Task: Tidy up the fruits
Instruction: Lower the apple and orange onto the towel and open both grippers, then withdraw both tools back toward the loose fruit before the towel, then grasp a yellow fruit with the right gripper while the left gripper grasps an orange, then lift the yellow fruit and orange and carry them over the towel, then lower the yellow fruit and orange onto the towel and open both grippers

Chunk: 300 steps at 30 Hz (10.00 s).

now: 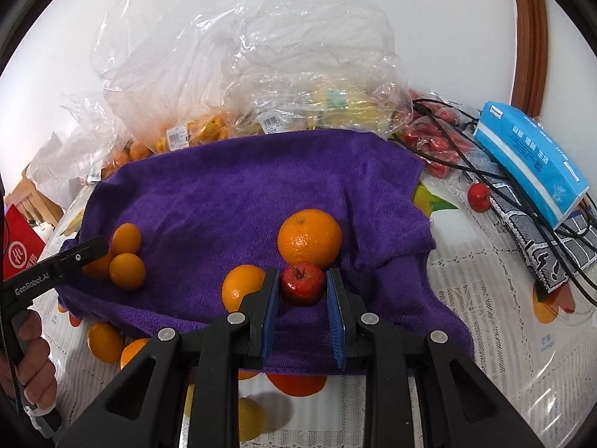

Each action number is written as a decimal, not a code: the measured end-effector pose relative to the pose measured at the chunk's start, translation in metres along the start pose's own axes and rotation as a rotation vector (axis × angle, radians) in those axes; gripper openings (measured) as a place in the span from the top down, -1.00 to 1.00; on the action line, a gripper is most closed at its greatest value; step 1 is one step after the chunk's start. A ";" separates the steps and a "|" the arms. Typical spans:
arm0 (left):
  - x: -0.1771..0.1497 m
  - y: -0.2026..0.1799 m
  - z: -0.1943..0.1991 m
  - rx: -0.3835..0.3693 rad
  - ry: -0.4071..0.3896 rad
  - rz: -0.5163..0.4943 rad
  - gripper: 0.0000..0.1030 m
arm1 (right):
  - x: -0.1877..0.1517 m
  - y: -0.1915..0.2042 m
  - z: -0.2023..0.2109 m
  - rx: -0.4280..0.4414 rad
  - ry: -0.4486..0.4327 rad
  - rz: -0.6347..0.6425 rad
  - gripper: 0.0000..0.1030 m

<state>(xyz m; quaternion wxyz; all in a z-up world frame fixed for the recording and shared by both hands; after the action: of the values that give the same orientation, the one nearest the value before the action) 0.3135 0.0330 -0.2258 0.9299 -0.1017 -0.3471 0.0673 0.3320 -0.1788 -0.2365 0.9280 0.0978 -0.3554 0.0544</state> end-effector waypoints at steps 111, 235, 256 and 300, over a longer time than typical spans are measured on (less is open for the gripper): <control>-0.084 -0.055 0.016 -0.012 0.089 -0.204 0.08 | -0.088 -0.018 0.055 -0.021 0.040 0.014 0.45; 0.023 -0.008 0.004 -0.021 -0.045 -0.049 0.35 | 0.024 0.039 0.003 0.051 -0.035 0.085 0.45; 0.020 -0.011 0.000 -0.021 -0.018 -0.057 0.35 | 0.021 0.037 -0.003 0.025 -0.006 0.089 0.45; 0.020 -0.018 0.019 -0.051 -0.055 -0.063 0.13 | 0.026 0.036 0.014 0.033 -0.036 0.087 -0.06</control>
<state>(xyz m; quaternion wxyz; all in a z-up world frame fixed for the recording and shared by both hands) 0.3170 0.0219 -0.1944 0.9188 -0.1123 -0.3771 0.0319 0.3365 -0.1458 -0.2038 0.9166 0.0983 -0.3749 0.0985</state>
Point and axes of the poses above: each gripper's, at about its wrist camera, not at the fingertips, and z roughly against the way its jaws point, y to its left, x to its top, the point moved 10 cm from there along -z, roughly the way its jaws point, and after that the axes turned 3 degrees about y, right-handed, at the moved point
